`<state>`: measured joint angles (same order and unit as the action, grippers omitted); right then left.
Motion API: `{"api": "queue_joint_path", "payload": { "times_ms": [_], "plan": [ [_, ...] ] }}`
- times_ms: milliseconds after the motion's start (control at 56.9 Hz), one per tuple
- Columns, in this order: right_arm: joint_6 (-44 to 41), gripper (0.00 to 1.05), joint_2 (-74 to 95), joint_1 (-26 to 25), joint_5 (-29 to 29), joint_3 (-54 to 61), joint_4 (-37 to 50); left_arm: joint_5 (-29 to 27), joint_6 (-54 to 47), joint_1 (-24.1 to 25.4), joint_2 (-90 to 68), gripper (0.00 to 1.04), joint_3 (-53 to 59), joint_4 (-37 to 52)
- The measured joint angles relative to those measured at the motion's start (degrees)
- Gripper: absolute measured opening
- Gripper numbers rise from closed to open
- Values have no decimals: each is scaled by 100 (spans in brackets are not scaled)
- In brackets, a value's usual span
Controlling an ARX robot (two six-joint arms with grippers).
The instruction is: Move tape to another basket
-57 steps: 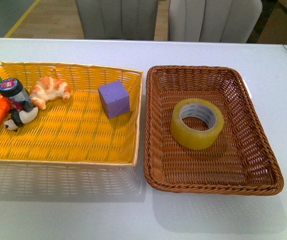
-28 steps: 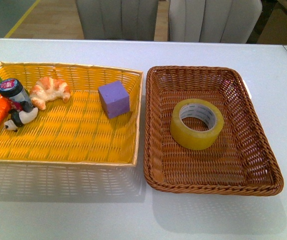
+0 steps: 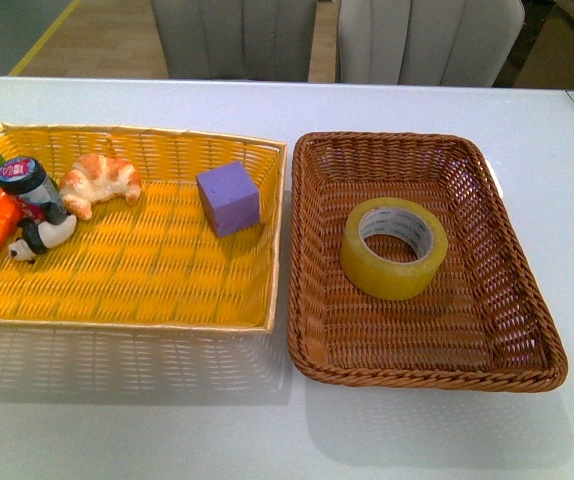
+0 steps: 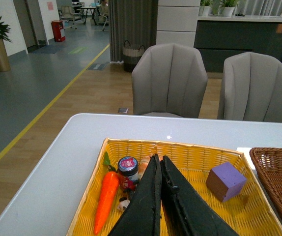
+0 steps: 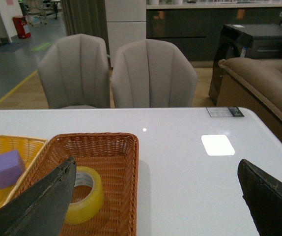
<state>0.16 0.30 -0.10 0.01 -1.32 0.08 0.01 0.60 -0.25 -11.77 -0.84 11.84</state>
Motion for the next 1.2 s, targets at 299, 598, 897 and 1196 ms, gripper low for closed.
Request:
{"api": "queue_joint_path", "payload": {
  "times_ms": [299, 598, 897, 1196],
  "plan": [
    [-2, 96, 0, 0, 0, 0, 0, 2, -2, 0, 1075, 2, 0, -1147],
    [0, 96, -2, 0, 0, 0, 0, 0, 2, 4, 1088, 2, 0, -1185],
    [0, 96, -2, 0, 0, 0, 0, 0, 0, 4, 1088, 64, 0, -1185],
    [0, 96, -2, 0, 0, 0, 0, -2, -13, 4, 1091, 96, 0, -1185]
  ]
}}
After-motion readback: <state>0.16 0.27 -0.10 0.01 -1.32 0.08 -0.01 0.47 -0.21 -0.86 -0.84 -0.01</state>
